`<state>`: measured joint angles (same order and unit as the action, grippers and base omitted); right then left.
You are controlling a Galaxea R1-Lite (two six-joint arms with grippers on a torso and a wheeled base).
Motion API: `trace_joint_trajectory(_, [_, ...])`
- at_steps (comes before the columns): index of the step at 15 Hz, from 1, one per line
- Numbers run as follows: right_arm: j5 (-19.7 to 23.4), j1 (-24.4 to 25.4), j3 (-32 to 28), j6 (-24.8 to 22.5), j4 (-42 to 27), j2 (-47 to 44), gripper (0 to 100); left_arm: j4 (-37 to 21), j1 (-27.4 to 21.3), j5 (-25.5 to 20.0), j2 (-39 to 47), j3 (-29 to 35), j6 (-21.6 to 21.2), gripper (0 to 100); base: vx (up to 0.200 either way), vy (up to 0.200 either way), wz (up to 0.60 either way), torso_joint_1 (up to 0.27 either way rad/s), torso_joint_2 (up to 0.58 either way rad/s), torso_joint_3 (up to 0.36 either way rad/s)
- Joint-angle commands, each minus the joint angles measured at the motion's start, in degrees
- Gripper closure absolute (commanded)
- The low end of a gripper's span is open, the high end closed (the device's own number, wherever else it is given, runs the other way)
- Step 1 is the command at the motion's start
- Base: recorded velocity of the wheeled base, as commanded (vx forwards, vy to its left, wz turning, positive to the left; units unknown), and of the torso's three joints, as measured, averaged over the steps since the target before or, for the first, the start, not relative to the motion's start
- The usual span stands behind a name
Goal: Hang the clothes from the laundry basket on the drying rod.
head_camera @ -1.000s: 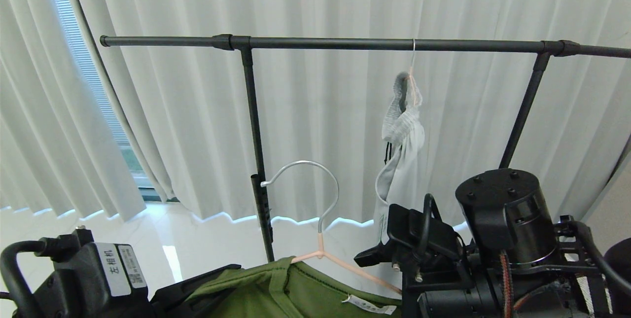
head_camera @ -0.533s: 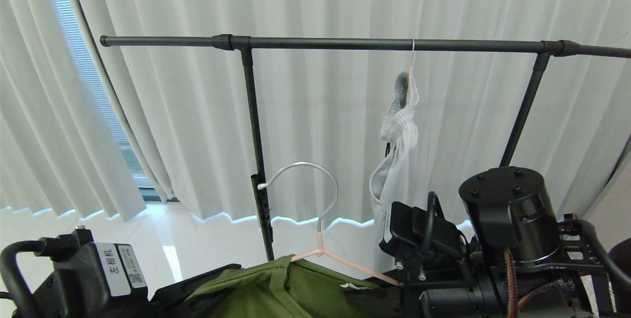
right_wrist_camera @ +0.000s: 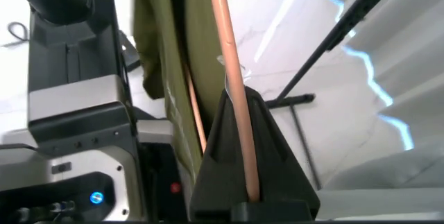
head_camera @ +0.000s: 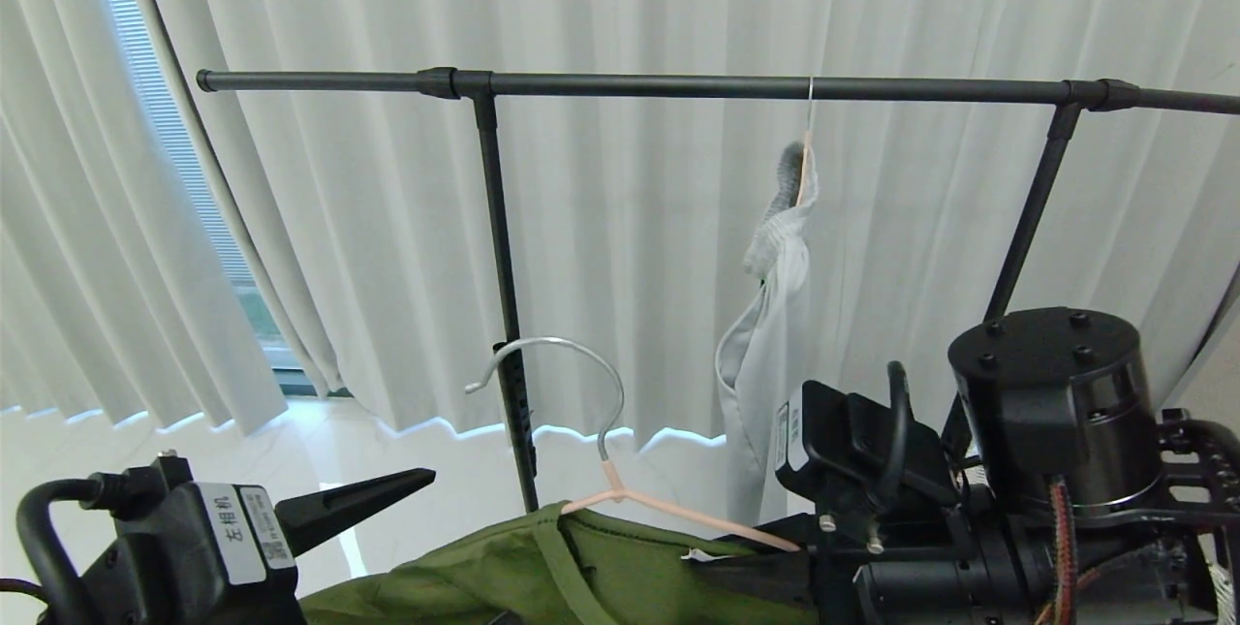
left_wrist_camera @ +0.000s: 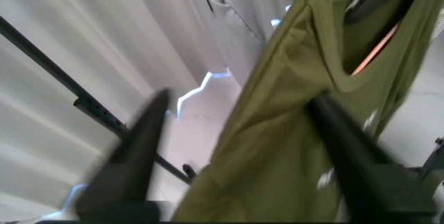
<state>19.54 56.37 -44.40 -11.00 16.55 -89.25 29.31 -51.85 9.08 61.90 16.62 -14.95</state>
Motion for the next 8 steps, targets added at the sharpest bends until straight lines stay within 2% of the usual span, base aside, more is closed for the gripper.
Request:
trace_joint_trajectory(1, [0.1, -1.3, -0.3, -1.5, -0.8, 2.1, 100, 0.0, 0.3, 0.1, -0.3, -1.1, 0.0, 0, 0.0, 0.0, 0.0, 0.0, 0.0, 0.0])
trace_joint_trajectory(4, [0.1, -3.1, -1.0, -3.2, -4.2, 4.5, 100, 0.0, 1.8, 0.1, -0.7, -2.1, 0.1, 0, 0.0, 0.0, 0.0, 0.0, 0.0, 0.0])
trace_joint_trajectory(6, [0.1, -6.3, -1.7, -4.5, -9.0, 7.9, 100, 0.0, 4.0, 0.1, -0.8, -3.2, 0.1, 0, 0.0, 0.0, 0.0, 0.0, 0.0, 0.0])
trace_joint_trajectory(8, [0.1, -9.7, -1.7, -5.6, -11.9, 10.7, 100, 0.0, 4.2, 0.1, -1.0, -4.8, 0.1, 0, 0.0, 0.0, 0.0, 0.0, 0.0, 0.0])
